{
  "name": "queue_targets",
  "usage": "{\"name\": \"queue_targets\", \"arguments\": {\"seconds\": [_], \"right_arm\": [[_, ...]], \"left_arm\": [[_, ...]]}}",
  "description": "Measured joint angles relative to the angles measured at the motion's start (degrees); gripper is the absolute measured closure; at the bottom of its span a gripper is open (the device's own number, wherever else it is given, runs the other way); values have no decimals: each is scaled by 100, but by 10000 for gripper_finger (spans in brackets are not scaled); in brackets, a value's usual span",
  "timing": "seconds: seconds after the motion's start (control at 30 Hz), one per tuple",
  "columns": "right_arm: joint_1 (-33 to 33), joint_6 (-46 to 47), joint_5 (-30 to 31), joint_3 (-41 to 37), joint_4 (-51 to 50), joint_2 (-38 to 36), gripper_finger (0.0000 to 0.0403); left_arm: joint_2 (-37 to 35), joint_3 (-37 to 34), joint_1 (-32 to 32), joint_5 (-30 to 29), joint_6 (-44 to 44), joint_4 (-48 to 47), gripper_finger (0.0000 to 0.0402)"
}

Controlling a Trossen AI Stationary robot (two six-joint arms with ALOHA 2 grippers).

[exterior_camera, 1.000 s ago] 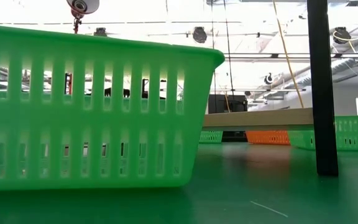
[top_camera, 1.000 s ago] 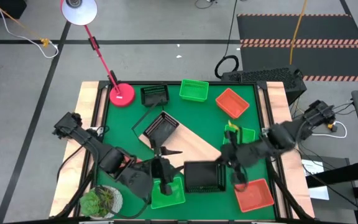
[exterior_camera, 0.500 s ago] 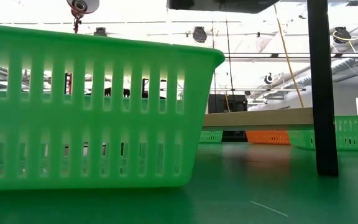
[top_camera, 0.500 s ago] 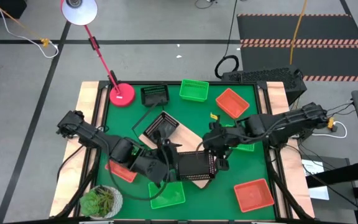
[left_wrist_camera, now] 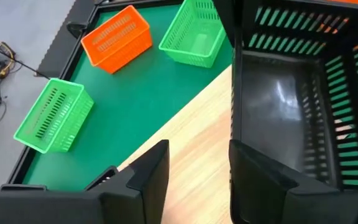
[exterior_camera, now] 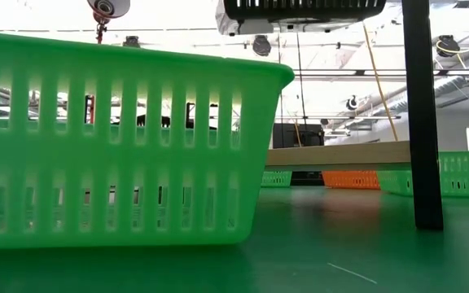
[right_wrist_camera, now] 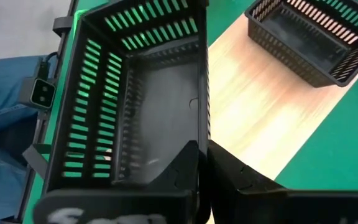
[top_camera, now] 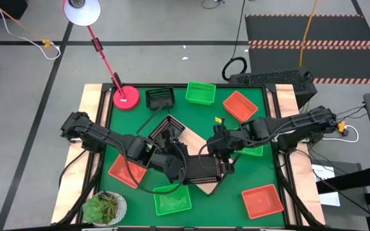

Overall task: Stack baskets on shelf by color
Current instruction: Stack the bottom black bin on the black bin on the shelf

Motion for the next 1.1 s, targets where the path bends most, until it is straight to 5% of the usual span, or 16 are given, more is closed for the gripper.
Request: {"name": "queue_targets", "arguments": {"seconds": [0.27, 0.83, 1.1], "right_arm": [[-91, -100, -13, 0, 2, -17, 390], [-93, -181, 13, 0, 164, -15, 390], [-91, -265, 27, -2, 363, -15, 390]], "left_arm": [[-59, 51, -101, 2, 15, 72, 265], [33, 43, -131, 109, 26, -46, 257], [28, 44, -135, 85, 13, -104, 342]]}}
